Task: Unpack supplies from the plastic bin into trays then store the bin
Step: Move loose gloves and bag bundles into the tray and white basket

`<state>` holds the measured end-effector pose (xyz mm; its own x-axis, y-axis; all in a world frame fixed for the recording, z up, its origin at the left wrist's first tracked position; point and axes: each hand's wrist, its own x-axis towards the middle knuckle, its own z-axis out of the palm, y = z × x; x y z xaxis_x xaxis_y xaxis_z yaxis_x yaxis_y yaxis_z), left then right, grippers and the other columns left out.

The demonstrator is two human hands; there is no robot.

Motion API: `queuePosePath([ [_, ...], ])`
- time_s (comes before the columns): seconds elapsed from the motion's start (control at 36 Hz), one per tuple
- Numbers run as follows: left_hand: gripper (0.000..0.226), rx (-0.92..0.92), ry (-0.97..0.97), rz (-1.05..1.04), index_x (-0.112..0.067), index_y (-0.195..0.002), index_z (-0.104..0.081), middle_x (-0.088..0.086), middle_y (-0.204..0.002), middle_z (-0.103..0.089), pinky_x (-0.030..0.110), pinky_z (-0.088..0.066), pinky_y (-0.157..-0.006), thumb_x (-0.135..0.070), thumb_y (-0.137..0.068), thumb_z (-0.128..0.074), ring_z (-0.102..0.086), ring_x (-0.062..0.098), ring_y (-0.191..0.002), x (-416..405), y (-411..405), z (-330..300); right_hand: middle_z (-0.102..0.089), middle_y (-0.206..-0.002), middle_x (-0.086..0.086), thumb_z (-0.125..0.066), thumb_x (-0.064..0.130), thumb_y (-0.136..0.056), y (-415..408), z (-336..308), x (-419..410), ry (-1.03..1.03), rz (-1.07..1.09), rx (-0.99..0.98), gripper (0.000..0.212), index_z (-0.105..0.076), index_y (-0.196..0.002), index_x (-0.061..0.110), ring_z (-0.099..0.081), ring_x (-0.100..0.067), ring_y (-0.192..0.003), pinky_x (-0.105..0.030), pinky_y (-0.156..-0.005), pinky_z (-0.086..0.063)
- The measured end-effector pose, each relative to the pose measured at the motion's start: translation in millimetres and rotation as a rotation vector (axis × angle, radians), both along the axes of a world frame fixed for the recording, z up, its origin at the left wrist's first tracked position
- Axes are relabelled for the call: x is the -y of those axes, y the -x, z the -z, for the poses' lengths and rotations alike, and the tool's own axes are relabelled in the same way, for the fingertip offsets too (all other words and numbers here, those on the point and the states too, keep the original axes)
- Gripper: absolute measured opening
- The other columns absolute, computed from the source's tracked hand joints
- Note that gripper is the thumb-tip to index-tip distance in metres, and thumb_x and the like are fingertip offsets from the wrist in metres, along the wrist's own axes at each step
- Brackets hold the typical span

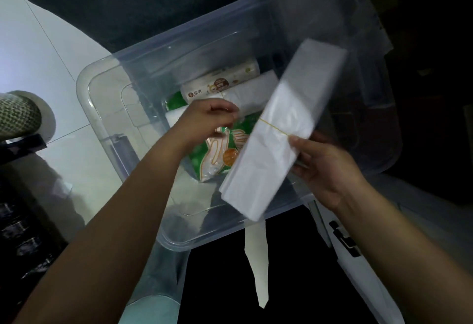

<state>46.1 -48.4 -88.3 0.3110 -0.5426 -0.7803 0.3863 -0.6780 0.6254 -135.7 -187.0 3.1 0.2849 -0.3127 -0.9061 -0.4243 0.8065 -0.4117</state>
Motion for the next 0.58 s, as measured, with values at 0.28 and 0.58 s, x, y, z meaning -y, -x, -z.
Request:
queuePosePath([
  [0.28, 0.079, 0.878, -0.365, 1.002, -0.017, -0.151, -0.021, 0.018, -0.154, -0.026, 0.054, -0.048, -0.090, -0.010, -0.085, -0.065, -0.026, 0.045, -0.139, 24, 18, 69, -0.076, -0.092, -0.007, -0.064, 0.001, -0.084, 37, -7, -20, 0.068, 0.130, -0.137, 0.020, -0.071, -0.101, 0.010, -0.072, -0.016, -0.073, -0.028, -0.061, -0.058],
  [0.58, 0.058, 0.999, -0.334, 0.977, -0.010, -0.141, -0.039, 0.025, -0.133, -0.047, 0.049, -0.050, -0.076, 0.006, -0.086, -0.048, -0.047, 0.046, -0.120, 40, 17, 59, -0.075, -0.087, -0.009, -0.064, -0.002, -0.084, 33, -7, -21, 0.044, 0.189, -0.144, 0.019, -0.069, -0.101, 0.006, -0.072, -0.016, -0.068, -0.026, -0.052, -0.056],
])
